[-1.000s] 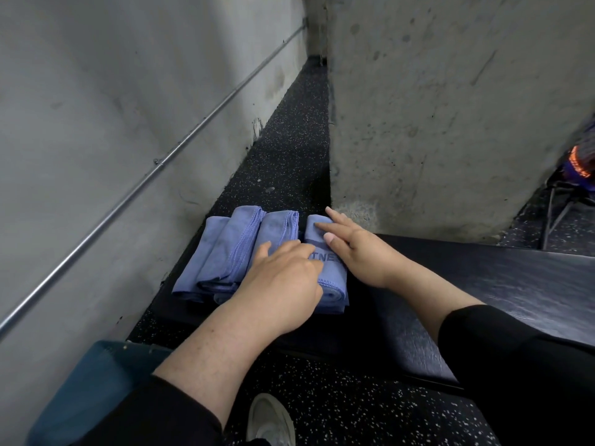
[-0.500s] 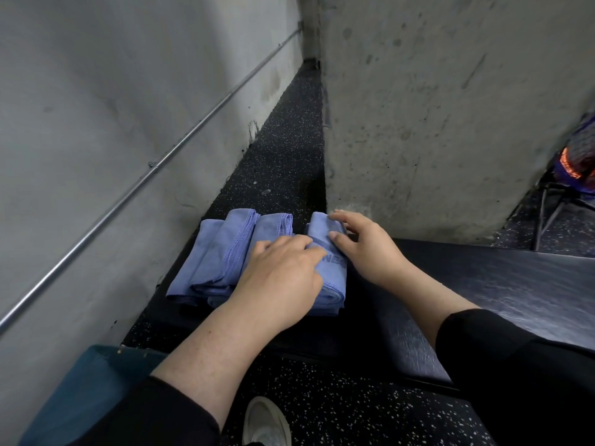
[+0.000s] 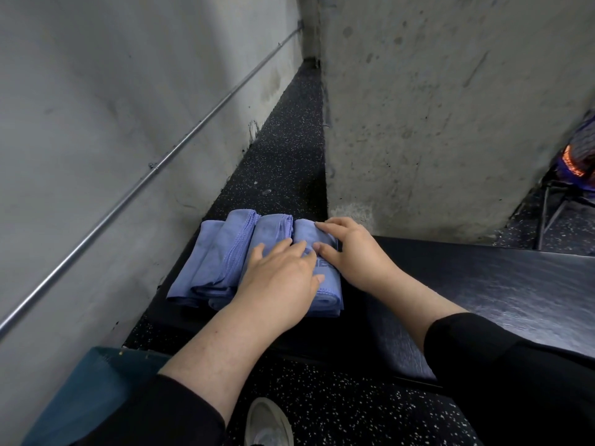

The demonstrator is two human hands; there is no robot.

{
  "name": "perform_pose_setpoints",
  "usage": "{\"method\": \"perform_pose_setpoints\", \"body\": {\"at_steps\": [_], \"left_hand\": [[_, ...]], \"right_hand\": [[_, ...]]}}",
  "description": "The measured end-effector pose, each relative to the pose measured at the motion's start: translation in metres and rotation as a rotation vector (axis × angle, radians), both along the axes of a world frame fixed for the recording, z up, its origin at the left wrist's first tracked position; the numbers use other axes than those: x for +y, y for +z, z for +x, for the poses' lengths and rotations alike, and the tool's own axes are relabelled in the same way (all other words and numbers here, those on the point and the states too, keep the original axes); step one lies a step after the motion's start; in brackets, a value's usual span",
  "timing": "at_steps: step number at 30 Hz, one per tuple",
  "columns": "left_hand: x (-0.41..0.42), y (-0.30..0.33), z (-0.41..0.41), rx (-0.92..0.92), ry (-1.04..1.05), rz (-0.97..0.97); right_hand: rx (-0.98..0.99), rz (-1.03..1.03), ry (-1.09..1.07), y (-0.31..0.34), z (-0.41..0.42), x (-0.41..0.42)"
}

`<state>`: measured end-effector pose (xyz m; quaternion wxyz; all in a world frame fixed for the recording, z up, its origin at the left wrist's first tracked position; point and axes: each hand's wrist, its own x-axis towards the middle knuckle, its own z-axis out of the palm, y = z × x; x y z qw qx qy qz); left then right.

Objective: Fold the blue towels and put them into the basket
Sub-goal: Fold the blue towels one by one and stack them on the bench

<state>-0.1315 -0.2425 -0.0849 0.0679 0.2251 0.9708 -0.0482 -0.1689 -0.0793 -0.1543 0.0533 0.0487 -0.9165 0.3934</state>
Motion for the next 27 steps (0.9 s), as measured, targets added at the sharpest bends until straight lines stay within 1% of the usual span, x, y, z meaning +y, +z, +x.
{"method": "perform_pose_setpoints", "body": {"at_steps": [3, 6, 9, 11, 15, 17, 27], "left_hand": [[0.003, -0.002, -0.002, -0.009, 0.015, -0.028], [0.004, -0.005, -0.004, -0.044, 0.034, -0.056], [0.004, -0.006, -0.007, -0.081, 0.039, -0.081], [0.006, -0.005, -0.007, -0.074, 0.046, -0.051], [0.006, -0.001, -0.006, 0.024, 0.082, 0.070], [0.005, 0.000, -0.007, 0.037, 0.099, 0.101], [0.005, 0.001, -0.006, 0.069, 0.109, 0.138]], "right_hand": [[0.008, 0.001, 0.004, 0.001, 0.001, 0.001], [0.111, -0.085, -0.014, 0.002, 0.004, 0.004], [0.081, -0.106, -0.006, 0.002, 0.005, 0.009], [0.049, -0.102, 0.027, 0.001, 0.006, 0.012], [0.106, -0.140, 0.010, 0.002, 0.006, 0.016], [0.099, -0.157, 0.012, 0.003, 0.006, 0.017], [0.085, -0.153, 0.018, 0.004, 0.010, 0.017]]}}
